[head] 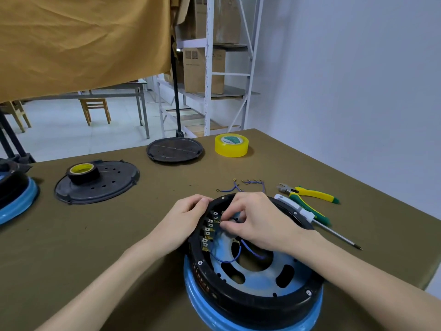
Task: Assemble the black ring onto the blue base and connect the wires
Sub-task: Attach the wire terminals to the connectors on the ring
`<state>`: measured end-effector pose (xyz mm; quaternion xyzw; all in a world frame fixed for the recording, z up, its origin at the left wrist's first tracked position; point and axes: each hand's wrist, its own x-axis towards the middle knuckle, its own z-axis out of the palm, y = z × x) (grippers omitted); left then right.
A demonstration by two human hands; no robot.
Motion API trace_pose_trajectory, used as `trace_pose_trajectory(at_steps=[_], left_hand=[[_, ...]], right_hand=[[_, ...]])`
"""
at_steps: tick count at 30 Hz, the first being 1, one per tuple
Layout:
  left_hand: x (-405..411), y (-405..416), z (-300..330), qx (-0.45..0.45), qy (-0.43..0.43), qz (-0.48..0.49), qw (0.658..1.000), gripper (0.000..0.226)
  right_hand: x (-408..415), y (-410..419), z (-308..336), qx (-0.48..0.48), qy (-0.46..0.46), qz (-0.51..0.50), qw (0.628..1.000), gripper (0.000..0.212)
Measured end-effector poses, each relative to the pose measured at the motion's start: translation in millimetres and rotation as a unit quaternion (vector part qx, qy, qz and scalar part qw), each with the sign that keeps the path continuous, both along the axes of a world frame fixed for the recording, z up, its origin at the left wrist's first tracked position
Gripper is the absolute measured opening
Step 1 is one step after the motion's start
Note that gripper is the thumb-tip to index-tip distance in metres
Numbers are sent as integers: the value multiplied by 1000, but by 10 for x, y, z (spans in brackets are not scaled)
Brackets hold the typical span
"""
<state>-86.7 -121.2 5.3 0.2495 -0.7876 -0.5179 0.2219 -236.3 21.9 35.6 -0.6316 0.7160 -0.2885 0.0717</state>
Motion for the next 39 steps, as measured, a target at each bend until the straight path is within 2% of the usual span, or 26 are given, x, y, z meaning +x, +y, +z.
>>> trace_pose_trajectory(at_steps=[5, 10, 14, 24, 39], left_hand=[[-13, 13, -3, -2, 14, 5, 1000, 31], [-9, 21, -6, 10, 17, 5, 1000, 30], [-7, 26, -2, 15, 15, 6, 1000, 30], [2, 26, 2, 13, 8, -1, 1000, 30], [-9, 20, -14, 18, 15, 0, 1000, 33]], right_hand=[[62, 47, 7, -8, 11, 50, 999, 2], [25, 42, 9, -31, -15, 14, 999, 5], [22, 21, 2, -20, -33, 23, 999, 7], [20, 33, -14, -47, -102, 8, 994, 29], [19, 12, -35, -42, -116, 6, 992, 36]])
